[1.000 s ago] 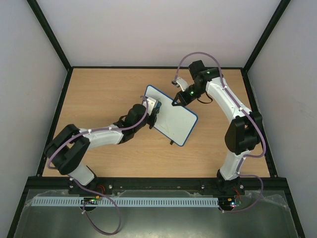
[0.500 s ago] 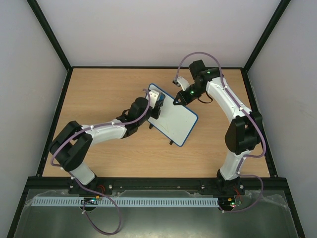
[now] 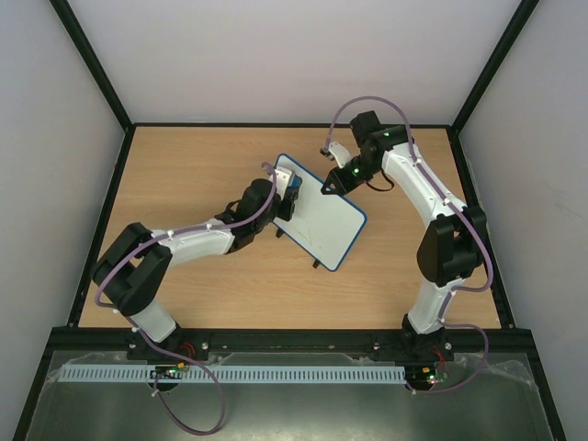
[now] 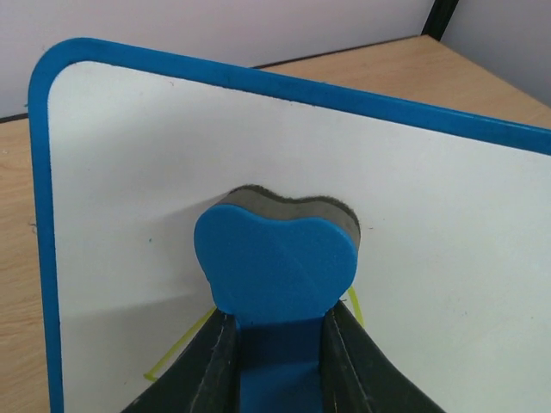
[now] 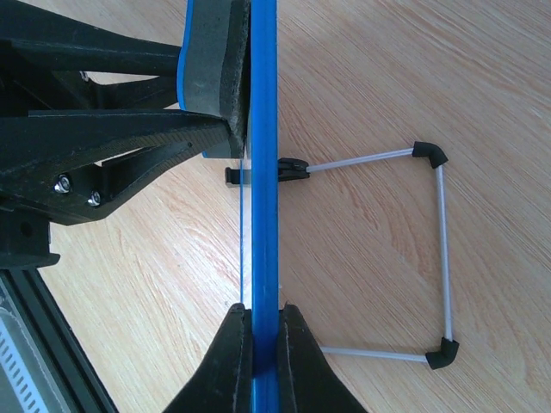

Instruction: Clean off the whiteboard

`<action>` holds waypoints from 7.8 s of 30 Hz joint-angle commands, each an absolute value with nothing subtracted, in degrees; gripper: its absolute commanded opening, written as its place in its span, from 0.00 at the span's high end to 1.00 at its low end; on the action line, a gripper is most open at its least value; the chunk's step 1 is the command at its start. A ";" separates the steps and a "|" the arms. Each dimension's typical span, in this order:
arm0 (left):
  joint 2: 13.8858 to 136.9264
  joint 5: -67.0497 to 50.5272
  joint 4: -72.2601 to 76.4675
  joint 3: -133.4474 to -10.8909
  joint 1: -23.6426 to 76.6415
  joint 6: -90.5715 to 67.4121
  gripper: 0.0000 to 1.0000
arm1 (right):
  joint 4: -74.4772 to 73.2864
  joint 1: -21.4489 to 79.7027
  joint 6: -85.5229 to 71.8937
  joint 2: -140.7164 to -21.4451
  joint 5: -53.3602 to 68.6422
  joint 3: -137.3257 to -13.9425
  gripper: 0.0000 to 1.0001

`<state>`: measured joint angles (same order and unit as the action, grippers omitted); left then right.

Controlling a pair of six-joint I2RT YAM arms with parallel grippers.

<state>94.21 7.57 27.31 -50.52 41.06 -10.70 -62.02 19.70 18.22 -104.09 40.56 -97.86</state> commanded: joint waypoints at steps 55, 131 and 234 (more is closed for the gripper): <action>91.27 3.31 25.42 -54.87 41.39 -7.49 0.97 | -63.32 23.98 16.18 -107.39 42.01 -95.45 0.98; 92.35 7.65 27.76 -44.77 43.51 -40.61 0.97 | -61.87 26.54 15.07 -108.46 42.52 -95.67 0.98; 87.60 5.24 26.66 -44.41 37.47 -63.09 0.97 | -61.04 27.60 14.24 -107.68 41.36 -94.75 0.98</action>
